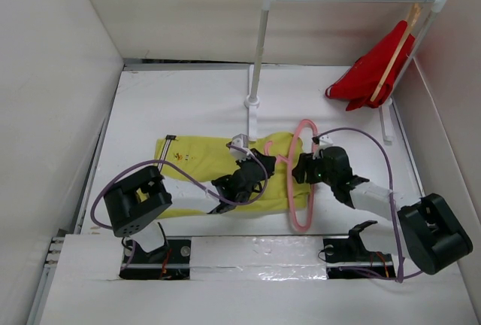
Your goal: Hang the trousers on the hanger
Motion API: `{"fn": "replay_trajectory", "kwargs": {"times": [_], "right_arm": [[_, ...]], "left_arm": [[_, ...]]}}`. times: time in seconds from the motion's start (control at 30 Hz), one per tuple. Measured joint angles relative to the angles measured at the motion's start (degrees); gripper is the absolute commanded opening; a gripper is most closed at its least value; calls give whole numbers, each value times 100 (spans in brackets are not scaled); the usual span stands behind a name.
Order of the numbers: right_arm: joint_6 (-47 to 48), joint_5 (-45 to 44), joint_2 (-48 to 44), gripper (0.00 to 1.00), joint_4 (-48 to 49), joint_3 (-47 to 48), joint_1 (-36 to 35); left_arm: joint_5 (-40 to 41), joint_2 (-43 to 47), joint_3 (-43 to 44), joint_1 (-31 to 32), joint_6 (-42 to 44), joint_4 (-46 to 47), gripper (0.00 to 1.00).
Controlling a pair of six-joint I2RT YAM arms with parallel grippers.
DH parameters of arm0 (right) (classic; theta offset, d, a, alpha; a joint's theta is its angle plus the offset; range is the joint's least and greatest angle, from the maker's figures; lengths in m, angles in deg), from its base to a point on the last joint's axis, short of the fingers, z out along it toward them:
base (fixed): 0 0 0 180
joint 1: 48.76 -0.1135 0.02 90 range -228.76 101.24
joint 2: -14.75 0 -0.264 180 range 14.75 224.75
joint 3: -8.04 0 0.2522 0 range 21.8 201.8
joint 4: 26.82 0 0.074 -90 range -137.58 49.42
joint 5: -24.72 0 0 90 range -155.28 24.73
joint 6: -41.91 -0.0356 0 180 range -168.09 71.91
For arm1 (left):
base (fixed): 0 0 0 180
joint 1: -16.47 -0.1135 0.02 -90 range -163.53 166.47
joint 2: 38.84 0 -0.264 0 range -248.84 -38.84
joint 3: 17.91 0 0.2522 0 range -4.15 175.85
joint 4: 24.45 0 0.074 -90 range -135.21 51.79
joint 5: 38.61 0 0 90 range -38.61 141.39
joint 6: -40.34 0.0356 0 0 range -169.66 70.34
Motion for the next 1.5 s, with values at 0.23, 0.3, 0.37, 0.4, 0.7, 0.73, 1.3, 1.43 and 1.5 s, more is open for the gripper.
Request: {"fn": "replay_trajectory", "kwargs": {"times": [0.23,0.3,0.37,0.4,0.7,0.73,1.3,1.43,1.5], "right_arm": [[-168,151,-645,64,356,-457,-2],[-157,63,-745,62,203,-409,-2],[-116,-72,-780,59,74,-319,-2],[-74,-151,-780,58,20,-256,7],[221,-514,-20,57,-101,566,251],[236,-507,173,57,-63,599,271],[-85,540,1043,62,1421,50,341],[-186,800,1163,29,2015,-190,374],[-280,970,1172,5,2052,-295,372]], "left_arm": [[-87,225,-186,-133,116,-26,0],[-114,208,-197,-162,129,24,0],[-146,144,-197,-181,136,98,0],[-162,103,-197,-181,136,125,0],[-260,-219,-138,-181,136,356,0],[-269,-232,-118,-181,136,358,0],[-221,-236,-85,-181,195,356,0],[-181,-232,-85,-184,227,352,0],[-179,-221,-85,-181,247,352,0]]}}
